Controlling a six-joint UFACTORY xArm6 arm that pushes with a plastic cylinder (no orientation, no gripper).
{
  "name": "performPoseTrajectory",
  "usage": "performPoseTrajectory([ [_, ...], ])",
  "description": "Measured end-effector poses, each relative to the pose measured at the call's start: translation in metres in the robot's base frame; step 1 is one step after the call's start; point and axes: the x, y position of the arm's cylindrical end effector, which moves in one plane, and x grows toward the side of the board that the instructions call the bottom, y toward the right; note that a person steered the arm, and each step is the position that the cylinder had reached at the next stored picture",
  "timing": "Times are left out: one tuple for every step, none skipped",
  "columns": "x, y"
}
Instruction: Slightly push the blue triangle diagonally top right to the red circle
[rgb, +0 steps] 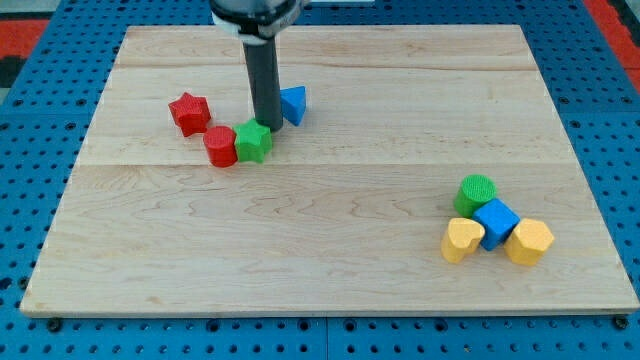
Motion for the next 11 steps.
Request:
performPoseTrajectory([
  [0.021, 0.024],
  [-0.064, 0.043],
  [-0.115, 0.125],
  [-0.117, 0.089],
  [-0.021, 0.066],
  [-0.02, 0.08],
  [-0.1, 0.09],
  [-0.109, -0.007],
  [-0.038, -0.034],
  [-0.013, -0.036],
  [-0.016, -0.105],
])
